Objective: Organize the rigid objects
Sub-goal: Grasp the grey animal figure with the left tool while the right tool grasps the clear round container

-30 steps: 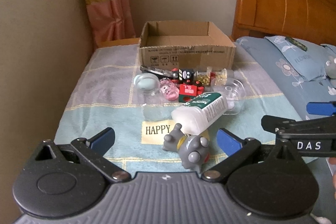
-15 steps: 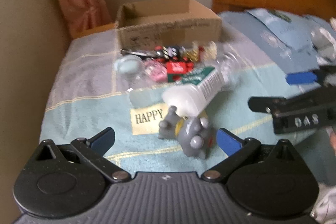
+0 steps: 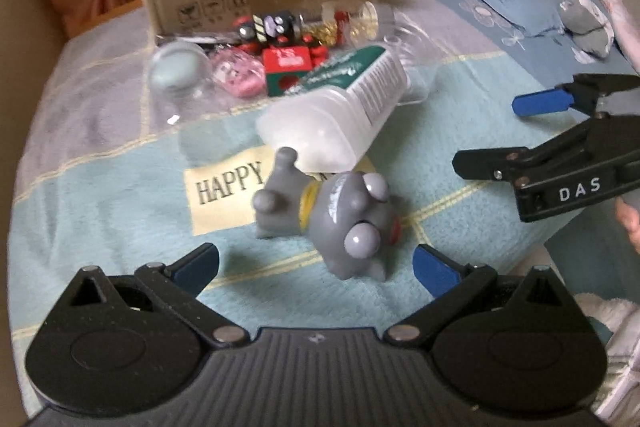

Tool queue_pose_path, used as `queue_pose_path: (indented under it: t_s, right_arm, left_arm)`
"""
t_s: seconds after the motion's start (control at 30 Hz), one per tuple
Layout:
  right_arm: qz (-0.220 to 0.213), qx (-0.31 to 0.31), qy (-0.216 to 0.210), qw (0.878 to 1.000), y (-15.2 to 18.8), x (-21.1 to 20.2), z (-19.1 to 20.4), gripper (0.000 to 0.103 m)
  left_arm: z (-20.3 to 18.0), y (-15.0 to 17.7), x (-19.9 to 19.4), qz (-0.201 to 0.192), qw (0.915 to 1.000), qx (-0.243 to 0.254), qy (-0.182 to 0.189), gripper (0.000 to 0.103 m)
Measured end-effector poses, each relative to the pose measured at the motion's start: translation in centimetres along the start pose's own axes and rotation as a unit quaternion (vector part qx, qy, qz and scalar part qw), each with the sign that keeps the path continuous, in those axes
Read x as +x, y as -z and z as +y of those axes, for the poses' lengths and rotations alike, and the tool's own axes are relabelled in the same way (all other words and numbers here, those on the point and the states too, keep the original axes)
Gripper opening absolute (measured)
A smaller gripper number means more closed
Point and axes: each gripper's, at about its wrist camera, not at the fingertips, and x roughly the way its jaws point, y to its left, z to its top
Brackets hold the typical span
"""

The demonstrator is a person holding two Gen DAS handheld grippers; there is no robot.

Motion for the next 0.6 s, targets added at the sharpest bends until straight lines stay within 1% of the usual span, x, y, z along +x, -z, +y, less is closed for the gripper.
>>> queue_pose_path:
  t_s: [0.03, 0.07, 0.2, 0.37, 0.5, 0.6]
  right_arm:
    - [0.001, 0.001, -0.001, 1.000, 0.0, 0.1, -0.1, 0.103]
    - [0.002, 0.001, -0.001, 1.000, 0.0, 0.3, -0.2, 0.103]
    - [0.009, -0.001, 0.000, 1.000, 0.1, 1.2, -0.7, 0.103]
    - [-0.003, -0.024, 0.004, 1.000, -0.2, 1.9, -0.9, 0.103]
    - [-0.019, -0.044, -0.013, 0.999, -0.6, 2.7, -1.0, 0.103]
    - [-0.035, -0.070, -0.037, 0.996, -1.0, 3.4, -1.0, 0.103]
  left_arm:
    - [0.0, -0.1, 0.4, 0.004, 1.0000, 0.000, 0.002, 0.102]
    - [-0.1, -0.2, 0.5, -0.004, 1.0000, 0.003, -0.002, 0.102]
    - [-0.2, -0.7, 1.0, -0.008, 0.9998, 0.015, 0.006, 0.103]
    - [0.1, -1.0, 1.3, -0.003, 0.9997, 0.022, 0.010, 0.103]
    - [0.2, -0.8, 1.3, -0.014, 0.9996, 0.022, 0.008, 0.103]
    - [0.1, -0.6, 1.2, -0.023, 0.9994, 0.026, 0.010, 0.103]
